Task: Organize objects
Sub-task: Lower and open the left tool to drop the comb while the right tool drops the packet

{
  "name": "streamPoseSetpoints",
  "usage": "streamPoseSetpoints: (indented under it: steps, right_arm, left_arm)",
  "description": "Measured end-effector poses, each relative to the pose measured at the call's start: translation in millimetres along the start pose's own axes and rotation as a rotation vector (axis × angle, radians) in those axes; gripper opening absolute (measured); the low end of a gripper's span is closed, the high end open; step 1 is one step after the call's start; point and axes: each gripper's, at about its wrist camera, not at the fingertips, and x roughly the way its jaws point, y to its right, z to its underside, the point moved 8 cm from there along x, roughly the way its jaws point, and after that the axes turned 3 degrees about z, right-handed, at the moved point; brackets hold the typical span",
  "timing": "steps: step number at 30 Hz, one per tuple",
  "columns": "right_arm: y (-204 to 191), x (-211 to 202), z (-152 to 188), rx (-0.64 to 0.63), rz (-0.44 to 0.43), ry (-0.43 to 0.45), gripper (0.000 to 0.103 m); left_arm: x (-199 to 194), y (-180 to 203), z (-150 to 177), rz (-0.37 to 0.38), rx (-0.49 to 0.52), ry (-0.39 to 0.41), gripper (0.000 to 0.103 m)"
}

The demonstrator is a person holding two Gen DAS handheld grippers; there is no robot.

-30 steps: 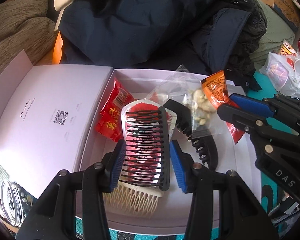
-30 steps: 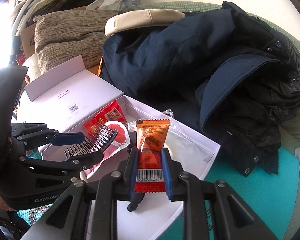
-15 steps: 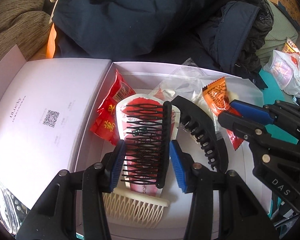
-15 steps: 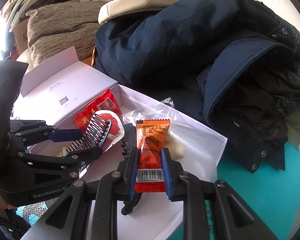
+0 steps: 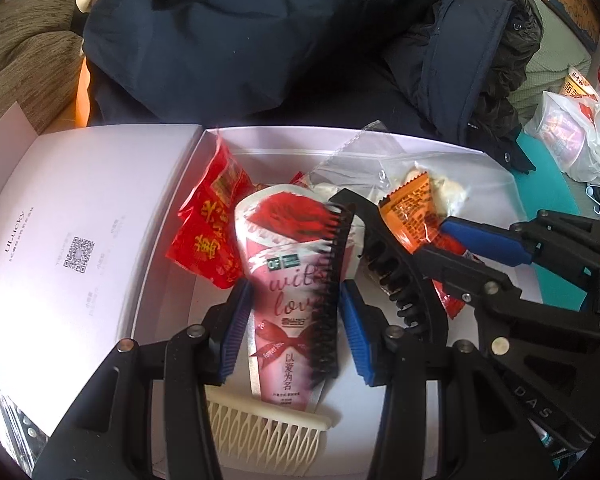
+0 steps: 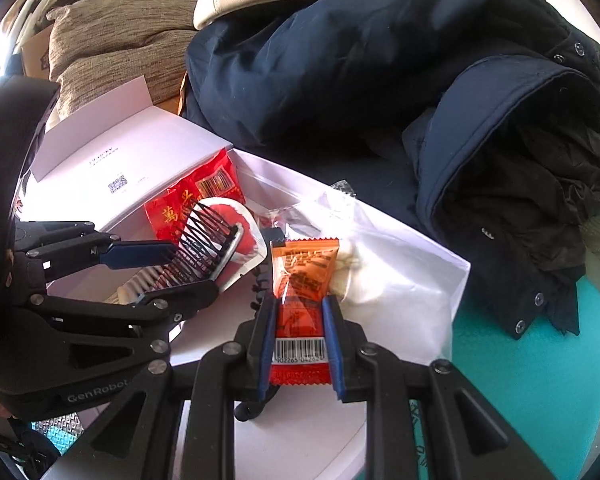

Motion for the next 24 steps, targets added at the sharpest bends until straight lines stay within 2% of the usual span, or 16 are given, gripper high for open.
streamPoseSetpoints:
  steps: [5, 11, 22, 24]
  right_arm:
    - [1.6, 4.6, -0.5, 0.008, 0.004, -0.008, 0.023]
    - [2.7, 6.9, -4.0, 0.022, -0.008, -0.014, 0.024]
    - [3.1, -7.8, -12.6, 0.031, -0.014, 0.011, 0.025]
    - [4.2, -9.6, -13.4, 0.02, 0.001, 0.01, 0.029]
  left_arm:
    - [6.6, -1.7, 1.6, 0.029, -0.025, -0.023, 0.043]
    - [6.5, -1.7, 2.5, 0.016, -0.019, -0.024, 0.044]
    - [-6.9, -6.0, 1.5, -0.005, -0.028, 0.004, 0.041]
    - [-11.1, -4.3, -0.5, -0.003, -0.021, 0.018, 0.041]
